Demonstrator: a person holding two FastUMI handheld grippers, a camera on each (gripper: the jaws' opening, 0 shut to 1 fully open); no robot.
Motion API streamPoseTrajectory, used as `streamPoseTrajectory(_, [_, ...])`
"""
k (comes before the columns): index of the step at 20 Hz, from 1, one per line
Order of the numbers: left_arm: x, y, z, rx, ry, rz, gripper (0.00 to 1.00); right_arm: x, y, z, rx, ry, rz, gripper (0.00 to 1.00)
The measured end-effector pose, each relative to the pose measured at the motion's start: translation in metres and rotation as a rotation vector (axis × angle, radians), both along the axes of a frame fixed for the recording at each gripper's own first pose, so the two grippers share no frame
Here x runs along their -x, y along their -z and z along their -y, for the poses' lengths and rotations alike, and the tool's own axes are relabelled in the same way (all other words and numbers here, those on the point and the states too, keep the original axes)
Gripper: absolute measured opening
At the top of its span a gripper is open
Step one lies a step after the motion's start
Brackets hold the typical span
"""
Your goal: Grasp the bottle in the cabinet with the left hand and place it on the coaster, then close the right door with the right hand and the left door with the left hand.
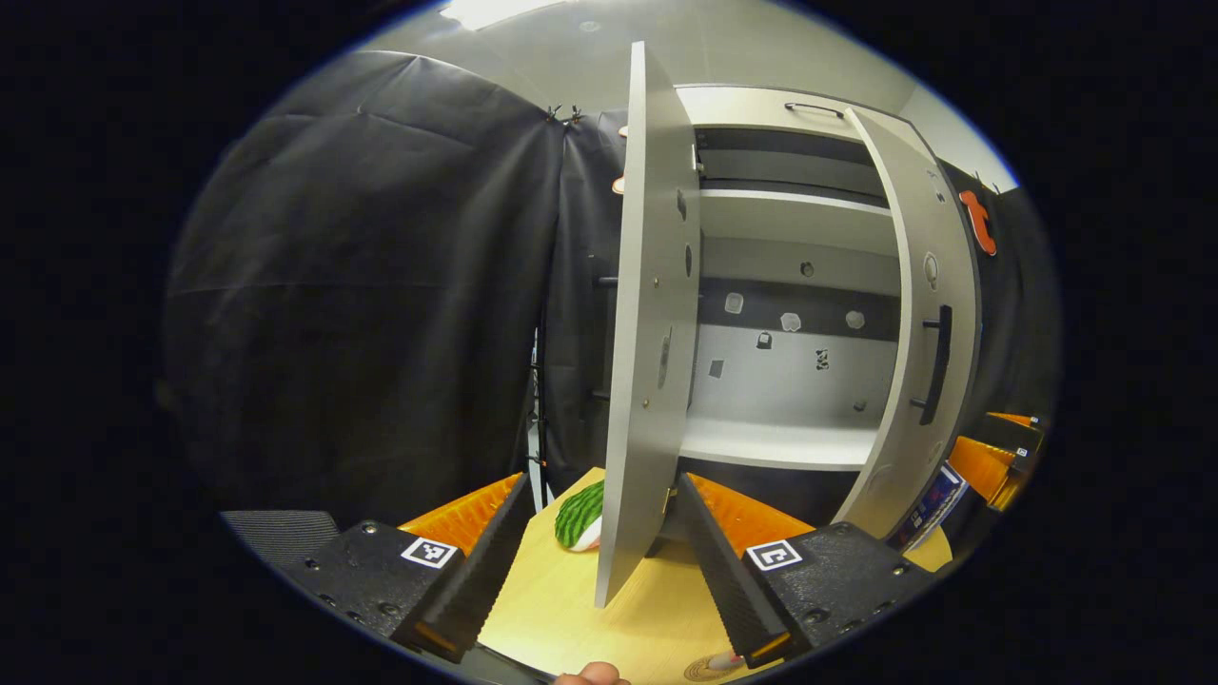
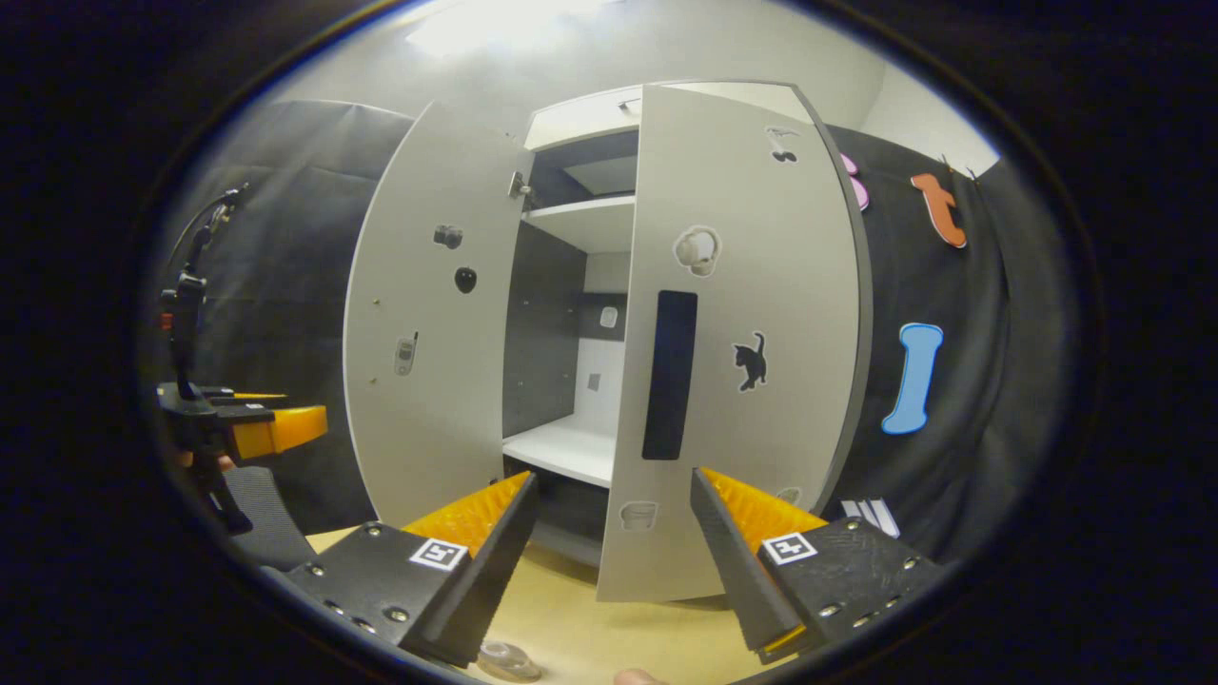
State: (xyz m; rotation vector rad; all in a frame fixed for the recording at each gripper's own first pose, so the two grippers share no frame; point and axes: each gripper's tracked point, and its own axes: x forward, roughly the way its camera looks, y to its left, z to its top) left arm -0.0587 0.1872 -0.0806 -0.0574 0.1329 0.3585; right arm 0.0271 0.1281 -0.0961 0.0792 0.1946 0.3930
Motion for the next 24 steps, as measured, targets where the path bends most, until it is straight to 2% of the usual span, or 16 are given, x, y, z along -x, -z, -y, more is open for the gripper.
streamPoseTrajectory(1, [0.001,0.0,-0.001,0.001,-0.003,-0.002,0.95,0.0,0.0,0.0,-0.002,0.001,-0.002,0.97])
streamPoseTrajectory(2, [0.001,0.001,-0.003,0.001,-0.005,-0.003,0.95,0.001,0.002,-0.001,-0.004,0.0,-0.005,0.93])
streamPoseTrajectory(5, [0.001,0.001,-0.009,0.008,-0.017,-0.004,0.95,0.001,0.003,-0.001,-0.001,0.001,-0.009,0.93])
streamPoseTrajectory(6, [0.001,0.003,-0.01,0.014,-0.021,-0.005,0.95,0.001,0.004,0.0,0.0,0.003,-0.008,0.97])
streamPoseTrajectory(8, [0.001,0.005,-0.011,0.025,-0.024,-0.009,0.95,0.0,0.004,0.0,0.0,0.006,-0.008,0.97])
streamPoseTrajectory(9, [0.001,0.007,-0.011,0.029,-0.025,-0.011,0.95,0.0,0.005,0.001,-0.001,0.006,-0.01,0.94])
streamPoseTrajectory(10, [0.001,0.007,-0.011,0.031,-0.025,-0.013,0.89,0.0,0.005,0.001,-0.003,0.007,-0.012,0.94])
streamPoseTrajectory(12, [0.001,0.008,-0.014,0.031,-0.033,-0.013,0.89,0.0,0.006,0.002,-0.003,0.011,-0.013,0.94])
streamPoseTrajectory(13, [0.001,0.008,-0.016,0.03,-0.037,-0.014,0.89,0.0,0.006,0.004,-0.003,0.014,-0.013,0.97])
streamPoseTrajectory(14, [0.001,0.008,-0.017,0.032,-0.042,-0.015,0.95,0.0,0.006,0.005,-0.004,0.016,-0.014,0.97])
streamPoseTrajectory(15, [0.001,0.008,-0.018,0.035,-0.046,-0.014,0.89,0.0,0.007,0.006,-0.005,0.018,-0.016,0.94])
streamPoseTrajectory(16, [0.003,0.009,-0.019,0.037,-0.051,-0.013,0.89,0.0,0.009,0.007,-0.005,0.02,-0.019,0.97])
streamPoseTrajectory(18, [0.004,0.012,-0.022,0.044,-0.061,-0.017,0.89,-0.001,0.01,0.008,-0.008,0.022,-0.026,0.94])
streamPoseTrajectory(19, [0.004,0.013,-0.023,0.047,-0.066,-0.019,0.95,-0.001,0.011,0.009,-0.01,0.022,-0.029,0.94])
streamPoseTrajectory(22, [0.005,0.016,-0.028,0.059,-0.081,-0.028,0.95,-0.003,0.012,0.01,-0.008,0.029,-0.03,0.97])
streamPoseTrajectory(24, [0.003,0.019,-0.03,0.073,-0.088,-0.031,0.95,-0.004,0.013,0.011,-0.009,0.034,-0.033,0.94])
